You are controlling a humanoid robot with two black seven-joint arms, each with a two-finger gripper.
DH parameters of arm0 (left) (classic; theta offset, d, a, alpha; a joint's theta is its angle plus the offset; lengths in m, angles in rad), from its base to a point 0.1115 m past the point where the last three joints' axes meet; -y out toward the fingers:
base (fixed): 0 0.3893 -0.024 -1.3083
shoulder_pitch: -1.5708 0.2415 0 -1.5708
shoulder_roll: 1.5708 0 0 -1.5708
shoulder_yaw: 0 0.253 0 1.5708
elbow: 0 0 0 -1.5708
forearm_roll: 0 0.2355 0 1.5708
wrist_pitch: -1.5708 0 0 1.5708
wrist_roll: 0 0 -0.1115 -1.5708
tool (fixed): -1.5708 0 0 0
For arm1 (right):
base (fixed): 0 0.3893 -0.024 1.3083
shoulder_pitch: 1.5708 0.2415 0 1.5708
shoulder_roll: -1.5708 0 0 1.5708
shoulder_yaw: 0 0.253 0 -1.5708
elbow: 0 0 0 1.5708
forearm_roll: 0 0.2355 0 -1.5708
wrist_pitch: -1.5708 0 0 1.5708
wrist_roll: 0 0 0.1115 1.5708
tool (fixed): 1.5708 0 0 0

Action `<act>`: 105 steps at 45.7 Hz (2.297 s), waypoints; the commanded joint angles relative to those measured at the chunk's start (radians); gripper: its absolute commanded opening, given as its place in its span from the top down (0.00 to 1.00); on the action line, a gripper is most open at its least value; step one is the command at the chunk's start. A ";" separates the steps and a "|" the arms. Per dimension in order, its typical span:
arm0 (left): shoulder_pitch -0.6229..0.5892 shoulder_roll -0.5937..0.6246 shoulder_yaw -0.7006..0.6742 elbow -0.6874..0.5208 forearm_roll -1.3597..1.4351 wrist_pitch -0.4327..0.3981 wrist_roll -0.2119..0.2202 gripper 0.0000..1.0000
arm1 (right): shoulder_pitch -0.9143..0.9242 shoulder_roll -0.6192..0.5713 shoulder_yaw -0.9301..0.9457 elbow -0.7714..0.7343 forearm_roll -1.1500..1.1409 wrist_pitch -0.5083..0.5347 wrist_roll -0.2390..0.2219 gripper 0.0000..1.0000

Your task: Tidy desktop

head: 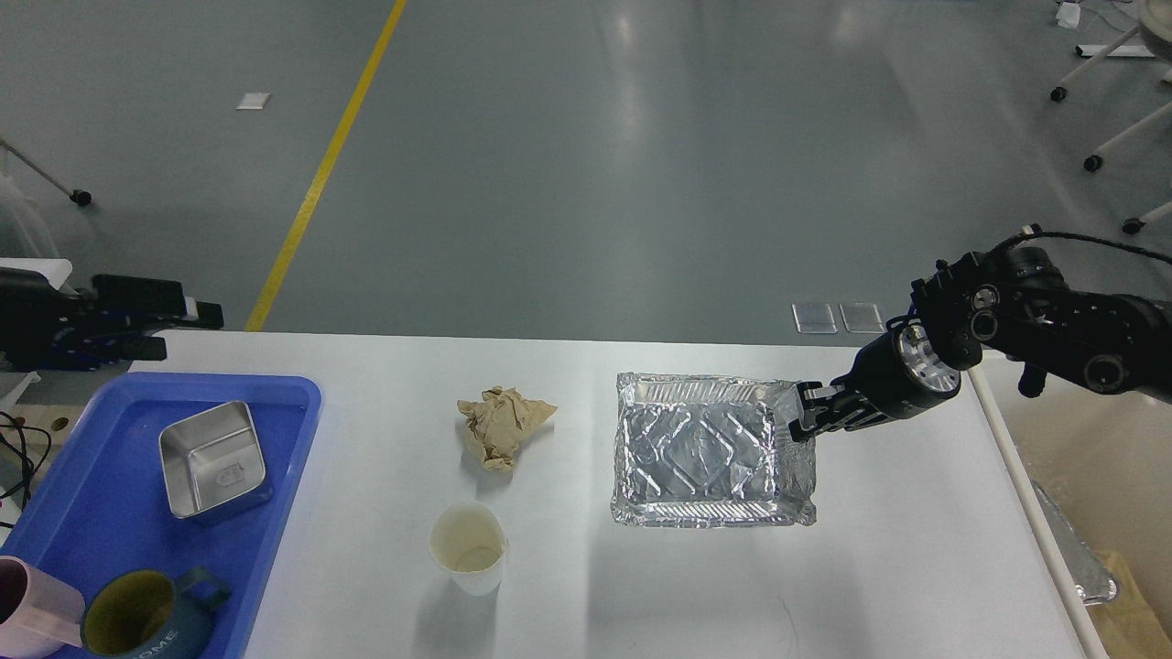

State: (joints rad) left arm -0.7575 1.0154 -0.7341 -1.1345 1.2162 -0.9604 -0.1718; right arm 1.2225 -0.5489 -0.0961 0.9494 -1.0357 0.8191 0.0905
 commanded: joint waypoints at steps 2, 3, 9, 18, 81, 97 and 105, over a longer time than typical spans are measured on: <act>0.017 -0.127 0.001 -0.004 0.006 0.001 0.087 0.04 | -0.003 0.001 0.001 -0.001 -0.001 0.000 0.000 1.00; 0.020 -0.144 0.004 -0.004 0.011 0.001 0.100 0.04 | -0.004 0.001 -0.001 -0.001 -0.001 0.000 0.000 1.00; 0.018 -0.208 0.030 -0.007 0.069 0.003 0.115 0.05 | -0.008 0.003 0.001 -0.001 -0.001 0.000 -0.001 1.00; 0.012 -0.248 0.137 -0.040 0.124 0.032 0.117 0.08 | -0.011 0.006 -0.001 -0.001 -0.001 -0.008 -0.003 1.00; -0.114 -0.428 0.469 -0.114 0.295 0.069 0.135 0.34 | -0.021 0.012 -0.001 -0.012 -0.001 -0.009 -0.006 1.00; -0.134 -0.437 0.467 -0.113 0.295 0.016 0.150 0.77 | -0.021 0.011 -0.001 -0.012 0.000 -0.011 -0.006 1.00; -0.132 -0.442 0.469 -0.110 0.295 0.008 0.150 0.91 | -0.020 0.012 0.001 -0.012 0.002 -0.011 -0.006 1.00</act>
State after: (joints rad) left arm -0.8918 0.5749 -0.2655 -1.2447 1.5110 -0.9477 -0.0205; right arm 1.2009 -0.5384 -0.0964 0.9373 -1.0359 0.8084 0.0844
